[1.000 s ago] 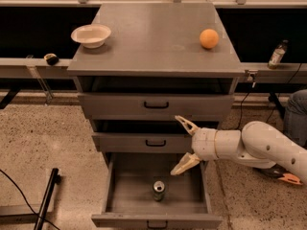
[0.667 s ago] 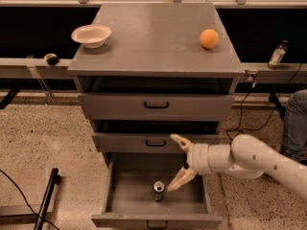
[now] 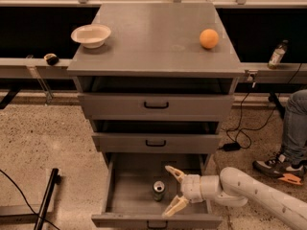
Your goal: Pick green can from bottom drawer and place on counter
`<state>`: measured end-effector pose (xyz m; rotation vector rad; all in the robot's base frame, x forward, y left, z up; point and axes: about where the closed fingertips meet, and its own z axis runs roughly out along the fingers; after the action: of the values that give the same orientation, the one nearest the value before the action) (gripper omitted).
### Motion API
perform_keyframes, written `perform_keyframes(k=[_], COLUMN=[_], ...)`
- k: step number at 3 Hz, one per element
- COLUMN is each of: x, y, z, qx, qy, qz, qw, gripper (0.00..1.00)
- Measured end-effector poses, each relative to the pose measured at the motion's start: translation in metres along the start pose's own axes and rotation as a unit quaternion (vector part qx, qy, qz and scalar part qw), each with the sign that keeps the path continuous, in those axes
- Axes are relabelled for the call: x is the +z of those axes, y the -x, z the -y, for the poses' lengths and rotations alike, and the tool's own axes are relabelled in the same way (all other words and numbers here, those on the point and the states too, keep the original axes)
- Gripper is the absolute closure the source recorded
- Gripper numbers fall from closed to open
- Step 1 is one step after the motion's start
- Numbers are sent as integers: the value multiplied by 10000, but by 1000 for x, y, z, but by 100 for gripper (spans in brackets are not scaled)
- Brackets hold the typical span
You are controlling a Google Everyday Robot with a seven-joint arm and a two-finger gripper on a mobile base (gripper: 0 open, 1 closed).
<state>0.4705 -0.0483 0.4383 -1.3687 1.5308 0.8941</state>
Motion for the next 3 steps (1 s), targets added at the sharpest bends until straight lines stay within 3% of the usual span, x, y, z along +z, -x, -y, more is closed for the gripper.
perform_keyframes(k=[1, 2, 3], x=[0, 4, 6], y=[0, -7, -40], z=[0, 12, 39], qx=[1, 78, 323], qy=[-2, -260, -836], qz=[-1, -91, -320], qw=[10000, 9996, 9955], gripper=[0, 0, 0])
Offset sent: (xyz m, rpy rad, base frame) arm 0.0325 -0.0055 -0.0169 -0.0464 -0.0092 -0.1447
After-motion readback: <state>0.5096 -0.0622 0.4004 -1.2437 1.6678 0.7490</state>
